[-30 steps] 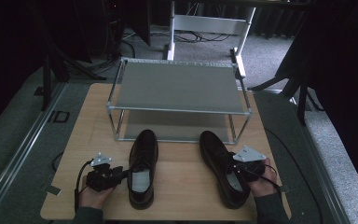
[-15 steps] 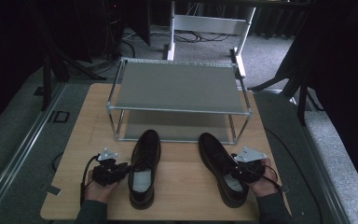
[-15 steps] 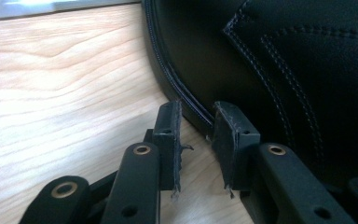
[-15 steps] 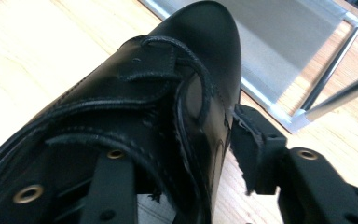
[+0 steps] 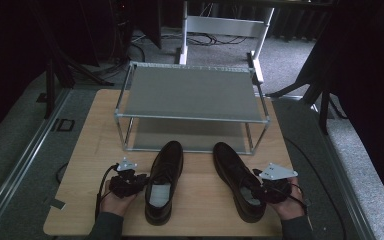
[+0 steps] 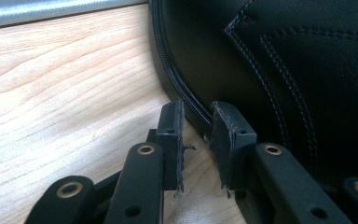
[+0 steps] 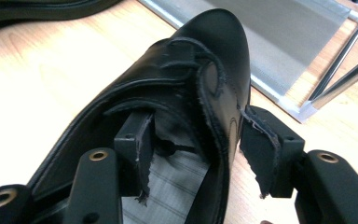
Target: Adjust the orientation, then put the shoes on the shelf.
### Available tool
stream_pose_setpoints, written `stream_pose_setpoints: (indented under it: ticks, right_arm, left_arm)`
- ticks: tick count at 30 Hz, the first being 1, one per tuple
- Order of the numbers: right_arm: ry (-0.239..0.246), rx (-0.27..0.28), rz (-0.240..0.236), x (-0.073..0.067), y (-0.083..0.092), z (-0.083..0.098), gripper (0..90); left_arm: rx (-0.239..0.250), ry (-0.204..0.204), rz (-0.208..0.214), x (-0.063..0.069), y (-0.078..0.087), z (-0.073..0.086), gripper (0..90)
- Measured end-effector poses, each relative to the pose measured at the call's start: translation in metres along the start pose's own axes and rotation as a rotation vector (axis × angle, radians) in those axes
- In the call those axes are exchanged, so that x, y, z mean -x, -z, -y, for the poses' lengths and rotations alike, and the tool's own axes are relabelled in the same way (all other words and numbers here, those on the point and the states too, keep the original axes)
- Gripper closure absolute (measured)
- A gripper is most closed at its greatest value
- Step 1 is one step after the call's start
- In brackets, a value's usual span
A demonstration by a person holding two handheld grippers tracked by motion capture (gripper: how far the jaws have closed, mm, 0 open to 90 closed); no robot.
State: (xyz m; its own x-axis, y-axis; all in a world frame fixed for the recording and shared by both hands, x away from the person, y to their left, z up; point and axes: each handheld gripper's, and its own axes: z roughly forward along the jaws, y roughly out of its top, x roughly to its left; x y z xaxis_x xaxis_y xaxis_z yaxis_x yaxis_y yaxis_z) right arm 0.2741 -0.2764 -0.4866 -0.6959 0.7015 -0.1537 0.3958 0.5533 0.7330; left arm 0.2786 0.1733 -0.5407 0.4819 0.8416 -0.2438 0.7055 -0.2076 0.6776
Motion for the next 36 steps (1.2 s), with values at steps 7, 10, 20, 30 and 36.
stream_pose_setpoints:
  ticks: [7,10,20,30,36]
  right_arm:
    - [-0.006,0.018,0.007,-0.003,0.008,0.000,43.3]
    - [-0.025,0.021,-0.003,-0.001,0.009,0.003,43.3]
    - [-0.060,0.030,-0.040,0.004,0.009,0.007,46.0]
    - [-0.069,0.027,-0.061,0.005,0.008,0.007,50.1]
    - [-0.084,-0.012,-0.073,0.007,0.005,0.003,50.1]
  left_arm:
    - [-0.004,0.000,0.014,0.003,-0.001,0.000,74.6]
    - [-0.006,-0.007,0.022,0.008,-0.003,-0.001,74.6]
    - [-0.017,-0.039,0.064,0.027,-0.015,-0.006,74.4]
    - [-0.015,-0.052,0.094,0.042,-0.026,-0.009,74.5]
    - [-0.012,-0.059,0.106,0.053,-0.032,-0.011,74.5]
